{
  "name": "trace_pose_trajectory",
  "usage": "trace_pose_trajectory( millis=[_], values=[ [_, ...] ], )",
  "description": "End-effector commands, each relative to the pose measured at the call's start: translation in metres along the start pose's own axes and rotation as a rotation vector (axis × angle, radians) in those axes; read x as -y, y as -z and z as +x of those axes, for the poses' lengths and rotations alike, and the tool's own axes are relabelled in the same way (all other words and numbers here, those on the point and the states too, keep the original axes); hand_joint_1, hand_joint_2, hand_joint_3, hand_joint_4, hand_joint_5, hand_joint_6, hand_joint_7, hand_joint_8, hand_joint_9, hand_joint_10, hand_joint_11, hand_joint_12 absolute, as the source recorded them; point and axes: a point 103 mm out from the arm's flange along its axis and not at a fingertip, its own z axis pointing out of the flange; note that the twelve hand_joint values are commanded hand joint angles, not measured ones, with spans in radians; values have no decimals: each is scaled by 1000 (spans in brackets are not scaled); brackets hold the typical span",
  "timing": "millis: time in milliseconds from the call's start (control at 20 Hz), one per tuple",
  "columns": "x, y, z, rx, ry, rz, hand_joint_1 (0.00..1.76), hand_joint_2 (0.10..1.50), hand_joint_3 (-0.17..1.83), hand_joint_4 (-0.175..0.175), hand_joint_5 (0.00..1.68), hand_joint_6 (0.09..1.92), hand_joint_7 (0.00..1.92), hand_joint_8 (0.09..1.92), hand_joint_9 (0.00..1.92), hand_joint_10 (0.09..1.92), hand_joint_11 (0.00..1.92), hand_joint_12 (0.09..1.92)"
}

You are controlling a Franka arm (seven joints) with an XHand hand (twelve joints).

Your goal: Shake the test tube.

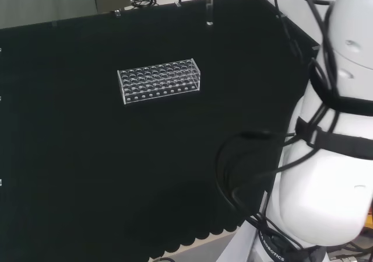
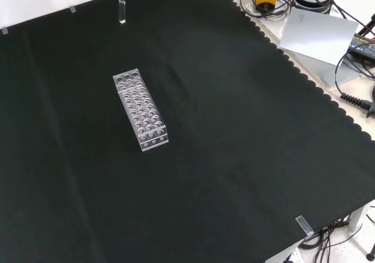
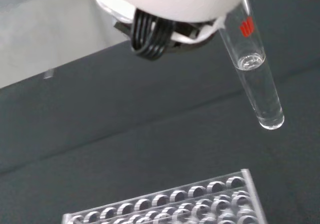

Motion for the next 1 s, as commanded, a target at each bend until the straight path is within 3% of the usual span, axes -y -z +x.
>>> trace_pose_trajectory(
  millis=[50, 350, 750, 1000],
  values=[
    [18, -25, 82, -122, 215, 84, 1235, 635, 614, -175, 1423, 360, 1800, 417, 1693, 333, 1293, 870],
    [35, -26, 106, -164, 302, 125, 1235, 635, 614, -175, 1423, 359, 1801, 416, 1693, 333, 1293, 870],
    [49, -21, 121, -205, 377, 151, 1235, 634, 615, -175, 1424, 358, 1801, 415, 1693, 333, 1293, 870],
    [45, -24, 112, -183, 348, 148, 1235, 634, 616, -175, 1425, 357, 1801, 415, 1693, 333, 1293, 870]
  ],
)
